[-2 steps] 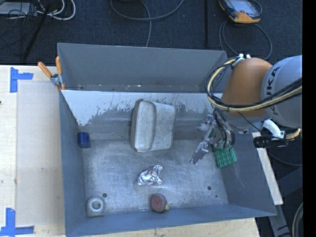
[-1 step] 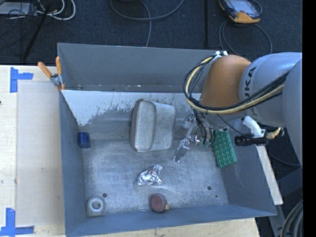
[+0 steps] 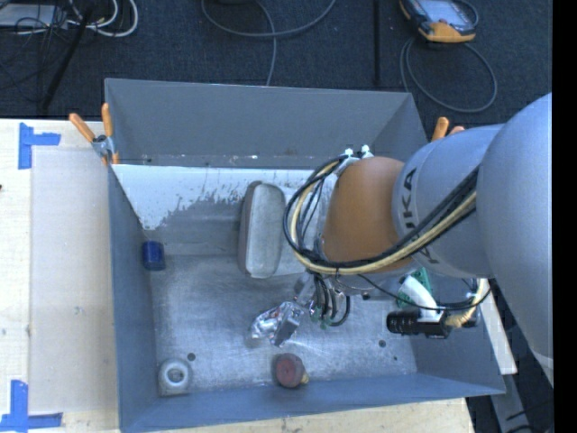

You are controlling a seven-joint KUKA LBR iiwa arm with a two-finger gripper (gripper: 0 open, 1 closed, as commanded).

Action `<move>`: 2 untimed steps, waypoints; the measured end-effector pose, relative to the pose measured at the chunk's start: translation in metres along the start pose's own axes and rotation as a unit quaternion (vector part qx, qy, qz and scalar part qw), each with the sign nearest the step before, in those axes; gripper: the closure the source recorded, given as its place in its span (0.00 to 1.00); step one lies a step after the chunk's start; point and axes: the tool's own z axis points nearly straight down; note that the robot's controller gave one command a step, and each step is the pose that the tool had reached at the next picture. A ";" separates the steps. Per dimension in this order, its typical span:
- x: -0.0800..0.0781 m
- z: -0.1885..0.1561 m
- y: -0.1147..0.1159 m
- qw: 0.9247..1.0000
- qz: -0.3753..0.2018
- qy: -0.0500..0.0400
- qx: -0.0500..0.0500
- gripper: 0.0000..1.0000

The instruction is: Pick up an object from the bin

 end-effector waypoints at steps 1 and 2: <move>-0.006 0.058 0.016 0.998 0.058 -0.004 -0.002 0.00; -0.005 0.057 0.018 0.998 0.056 -0.003 -0.003 1.00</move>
Offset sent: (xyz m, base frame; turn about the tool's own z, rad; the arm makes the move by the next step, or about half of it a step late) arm 0.0122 0.0107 -0.0598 0.1159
